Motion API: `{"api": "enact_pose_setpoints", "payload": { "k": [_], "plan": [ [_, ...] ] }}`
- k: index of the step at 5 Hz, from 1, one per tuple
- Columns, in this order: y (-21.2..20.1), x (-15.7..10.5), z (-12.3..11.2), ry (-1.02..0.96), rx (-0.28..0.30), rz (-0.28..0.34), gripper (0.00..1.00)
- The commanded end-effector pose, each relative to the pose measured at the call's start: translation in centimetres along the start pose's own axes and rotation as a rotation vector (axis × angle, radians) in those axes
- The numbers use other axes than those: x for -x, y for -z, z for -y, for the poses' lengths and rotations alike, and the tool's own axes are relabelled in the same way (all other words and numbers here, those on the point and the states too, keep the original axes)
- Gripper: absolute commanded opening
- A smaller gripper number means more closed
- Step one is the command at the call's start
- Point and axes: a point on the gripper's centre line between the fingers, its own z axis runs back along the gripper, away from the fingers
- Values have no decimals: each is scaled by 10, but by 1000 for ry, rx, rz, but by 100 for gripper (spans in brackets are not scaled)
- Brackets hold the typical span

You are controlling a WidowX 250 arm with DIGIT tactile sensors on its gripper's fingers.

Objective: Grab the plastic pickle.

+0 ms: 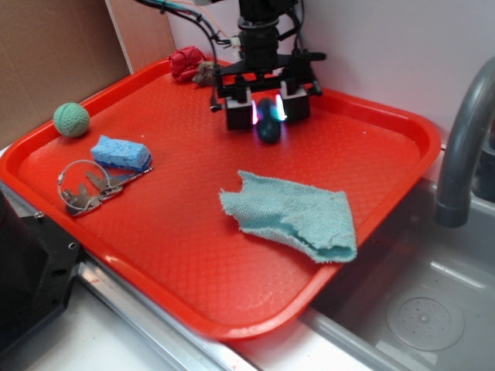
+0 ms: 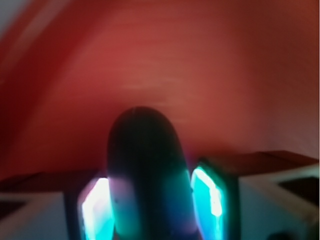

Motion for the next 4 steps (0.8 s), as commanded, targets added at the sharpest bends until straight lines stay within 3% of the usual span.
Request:
{"api": "enact_pose_setpoints", "payload": {
  "k": [1,2,3,4],
  "plan": [
    [-103,37,-6,200,127,167,0],
    [-137,55,-19,453,84,190,0],
    [-139,43,-59,703,59,6,0],
    [-140,31,-87,954,34,-43,0]
  ]
}}
